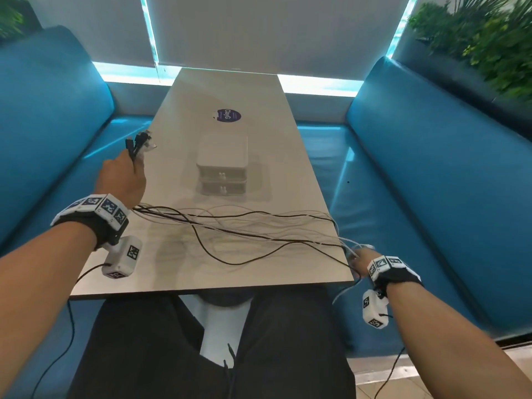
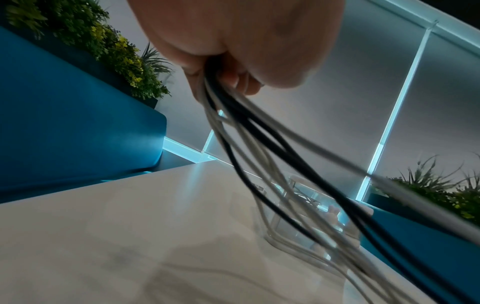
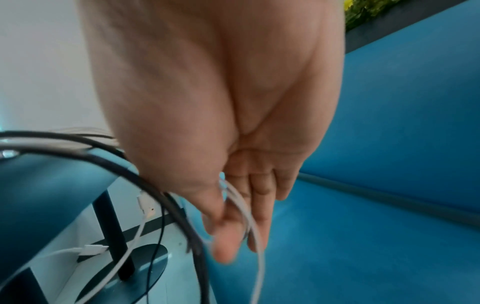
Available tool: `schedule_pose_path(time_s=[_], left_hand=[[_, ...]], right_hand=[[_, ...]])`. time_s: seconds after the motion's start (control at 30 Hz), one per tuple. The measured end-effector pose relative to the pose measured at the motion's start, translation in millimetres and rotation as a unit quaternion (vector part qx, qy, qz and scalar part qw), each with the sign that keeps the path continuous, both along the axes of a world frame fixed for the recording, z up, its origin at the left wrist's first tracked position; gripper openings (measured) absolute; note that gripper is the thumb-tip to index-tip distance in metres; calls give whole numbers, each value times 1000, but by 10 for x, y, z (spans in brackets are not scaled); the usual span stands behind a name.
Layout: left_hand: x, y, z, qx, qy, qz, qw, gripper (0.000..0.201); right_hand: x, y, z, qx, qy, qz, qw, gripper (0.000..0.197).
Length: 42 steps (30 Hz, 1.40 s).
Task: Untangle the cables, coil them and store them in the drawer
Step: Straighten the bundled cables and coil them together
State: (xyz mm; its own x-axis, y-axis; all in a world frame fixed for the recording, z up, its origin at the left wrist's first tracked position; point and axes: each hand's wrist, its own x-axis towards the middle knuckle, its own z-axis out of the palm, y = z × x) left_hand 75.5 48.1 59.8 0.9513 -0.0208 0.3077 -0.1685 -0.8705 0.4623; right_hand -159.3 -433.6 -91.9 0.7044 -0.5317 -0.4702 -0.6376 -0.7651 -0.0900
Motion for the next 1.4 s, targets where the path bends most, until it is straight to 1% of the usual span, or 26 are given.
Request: schedule_pose_path(time_s=[0.03, 0.07, 0.13, 0.17, 0.2, 0.27, 0.3, 0.37, 0.4, 0.47, 0.53, 0.57, 0.63, 0.7, 0.77, 0.83, 0.93, 1.0, 1.03, 1.1, 1.13, 1.2, 1.27, 1.3, 1.33, 1.4], left_hand=[[21, 23, 0, -1, -1, 2, 1000, 48], [34, 40, 2, -1, -2, 4, 1000, 47], [50, 59, -8, -9, -2, 12, 1000, 46], [56, 66, -16, -14, -2, 13, 1000, 45], [56, 70, -24, -16, -3, 12, 1000, 45], [53, 79, -33, -18, -4, 9, 1000, 46], [57, 79, -34, -18, -3, 10, 1000, 46], [53, 67, -36, -19, -3, 9, 1000, 46], [50, 55, -39, -19, -5, 9, 1000, 46], [46, 26, -43, -25, -6, 10, 1000, 45], [49, 7, -44, -32, 2, 14, 999, 45], [47, 0, -36, -38, 6, 17, 999, 45], [25, -16, 4, -60, 8, 21, 998, 45], [-4, -40, 66, -103, 9, 25, 994, 46], [-48, -74, 141, -144, 2, 27, 989, 48], [-55, -100, 187, -188, 0, 21, 982, 52], [30, -54, 174, -240, 5, 9, 971, 53], [68, -32, 173, -264, 15, 9, 964, 54], [53, -42, 195, -273, 22, 7, 962, 52], [26, -83, 208, -293, 32, -1, 956, 45], [-8, -120, 220, -302, 33, -6, 953, 42], [-38, -184, 202, -310, 37, -15, 950, 39], [-65, -243, 187, -305, 36, -32, 951, 41], [-77, -264, 181, -301, 40, -39, 952, 42], [-93, -282, 173, -297, 41, -46, 953, 44], [-118, -304, 156, -290, 37, -65, 954, 46]], right_hand=[[-29, -23, -7, -9, 12, 6, 1000, 22], [-51, 11, 45, -14, 24, 3, 1000, 22], [-90, 20, 82, -48, 76, -3, 996, 34], [-99, 54, 122, -61, 118, -8, 991, 39], [-107, 97, 169, -59, 132, -9, 989, 37], [-141, 107, 176, -51, 132, 8, 990, 30], [-143, 112, 176, -44, 126, 10, 991, 30], [-168, 105, 169, -42, 98, -13, 994, 36], [-155, 116, 178, -40, 88, -1, 995, 36], [-124, 111, 202, -24, 59, 22, 998, 29], [-96, 114, 279, -12, 21, 4, 1000, 25], [-85, 114, 330, -18, 7, -11, 1000, 25], [-30, 142, 465, -57, -22, -36, 997, 32], [41, 187, 593, -86, -40, -42, 995, 34], [155, 232, 692, -117, -29, -21, 992, 38], [279, 287, 778, -140, 9, 5, 990, 44], [404, 377, 908, -177, 44, 35, 983, 36], [432, 439, 962, -194, 14, 53, 979, 36], [452, 483, 983, -183, -21, 56, 981, 39], [513, 600, 1026, -112, -124, 47, 985, 41], [564, 691, 1058, -65, -180, 48, 980, 38], [682, 944, 1149, -1, -283, 79, 956, 30], [822, 1295, 1287, 32, -364, 121, 923, 26], [897, 1493, 1363, 50, -384, 150, 910, 26], [973, 1701, 1431, 66, -385, 186, 901, 29], [1119, 2106, 1521, 95, -351, 264, 893, 42]])
